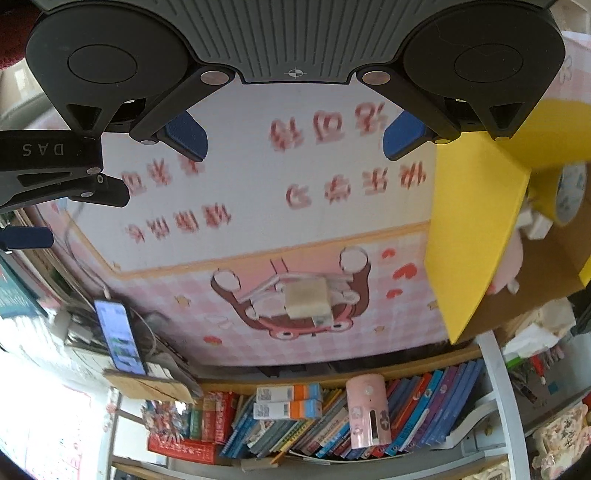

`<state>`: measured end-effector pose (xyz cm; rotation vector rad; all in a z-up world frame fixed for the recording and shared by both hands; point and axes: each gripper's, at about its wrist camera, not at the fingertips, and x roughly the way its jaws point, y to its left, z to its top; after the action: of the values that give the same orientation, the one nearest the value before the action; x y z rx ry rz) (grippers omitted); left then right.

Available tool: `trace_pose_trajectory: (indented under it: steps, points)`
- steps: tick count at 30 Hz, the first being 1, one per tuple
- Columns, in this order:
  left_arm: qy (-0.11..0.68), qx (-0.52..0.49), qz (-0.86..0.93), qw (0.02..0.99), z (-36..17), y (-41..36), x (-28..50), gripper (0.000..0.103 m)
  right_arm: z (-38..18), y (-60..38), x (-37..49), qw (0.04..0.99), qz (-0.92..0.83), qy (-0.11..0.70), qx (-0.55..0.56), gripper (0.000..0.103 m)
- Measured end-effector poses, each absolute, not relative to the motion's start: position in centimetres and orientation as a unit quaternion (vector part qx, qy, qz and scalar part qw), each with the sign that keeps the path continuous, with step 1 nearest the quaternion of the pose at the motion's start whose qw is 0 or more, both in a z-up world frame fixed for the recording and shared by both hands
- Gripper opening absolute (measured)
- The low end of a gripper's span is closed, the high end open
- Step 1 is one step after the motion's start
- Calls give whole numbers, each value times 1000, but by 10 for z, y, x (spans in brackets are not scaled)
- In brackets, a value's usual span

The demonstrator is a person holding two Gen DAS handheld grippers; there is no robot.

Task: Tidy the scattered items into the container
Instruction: 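Move both tools toward the white foam block and medicine box on the mat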

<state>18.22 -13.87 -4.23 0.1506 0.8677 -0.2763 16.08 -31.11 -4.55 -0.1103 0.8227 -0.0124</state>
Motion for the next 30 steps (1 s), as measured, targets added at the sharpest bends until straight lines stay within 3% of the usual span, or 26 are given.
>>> trace_pose_trajectory:
  steps: [16,20,24,30]
  points:
    - [391,70,-62,916,-34,-182,266,102,-35,-368,271,930,48,363,24,94]
    - [373,93,-56,921,-38,-192,289,101,-34,-367,301,933,71,351,32,83]
    - [373,99,-52,921,-45,-202,312,99,-35,-365,329,928,105,356,43,60]
    - [380,89,-40,920,-61,-209,344,83,-40,-362,358,920,141,364,33,56]
